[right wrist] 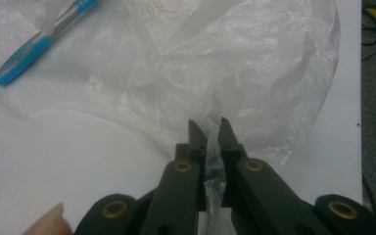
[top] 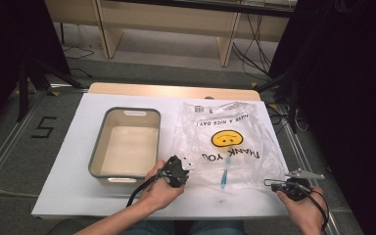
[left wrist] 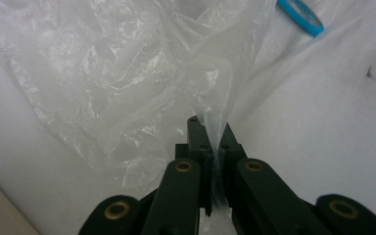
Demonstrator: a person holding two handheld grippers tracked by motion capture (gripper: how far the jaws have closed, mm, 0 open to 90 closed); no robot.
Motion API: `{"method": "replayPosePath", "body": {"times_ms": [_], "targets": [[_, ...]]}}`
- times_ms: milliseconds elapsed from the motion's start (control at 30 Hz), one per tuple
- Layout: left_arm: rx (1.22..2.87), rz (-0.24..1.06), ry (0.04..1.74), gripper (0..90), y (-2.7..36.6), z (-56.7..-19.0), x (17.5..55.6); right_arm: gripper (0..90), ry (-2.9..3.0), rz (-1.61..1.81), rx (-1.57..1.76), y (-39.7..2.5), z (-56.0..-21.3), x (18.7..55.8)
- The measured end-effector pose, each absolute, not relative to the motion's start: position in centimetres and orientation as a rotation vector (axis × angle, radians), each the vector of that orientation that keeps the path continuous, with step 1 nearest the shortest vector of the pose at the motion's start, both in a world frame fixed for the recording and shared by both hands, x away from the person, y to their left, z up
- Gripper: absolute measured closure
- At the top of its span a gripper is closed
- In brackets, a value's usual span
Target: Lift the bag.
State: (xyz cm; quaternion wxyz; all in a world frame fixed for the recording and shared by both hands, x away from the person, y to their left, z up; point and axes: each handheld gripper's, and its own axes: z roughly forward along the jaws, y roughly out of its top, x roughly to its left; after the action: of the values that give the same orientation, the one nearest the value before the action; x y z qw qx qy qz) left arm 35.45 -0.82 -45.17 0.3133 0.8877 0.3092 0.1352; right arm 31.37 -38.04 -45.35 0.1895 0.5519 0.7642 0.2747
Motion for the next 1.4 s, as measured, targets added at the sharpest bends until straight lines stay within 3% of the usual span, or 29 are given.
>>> {"method": "replayPosePath", "body": {"times_ms": [1400], "targets": [[2.099,0.461,0.820,89.4,1.4,-40.8,36.3,90.0,2.001,0.892,1.565,-38.9,-43.6,30.9]]}}
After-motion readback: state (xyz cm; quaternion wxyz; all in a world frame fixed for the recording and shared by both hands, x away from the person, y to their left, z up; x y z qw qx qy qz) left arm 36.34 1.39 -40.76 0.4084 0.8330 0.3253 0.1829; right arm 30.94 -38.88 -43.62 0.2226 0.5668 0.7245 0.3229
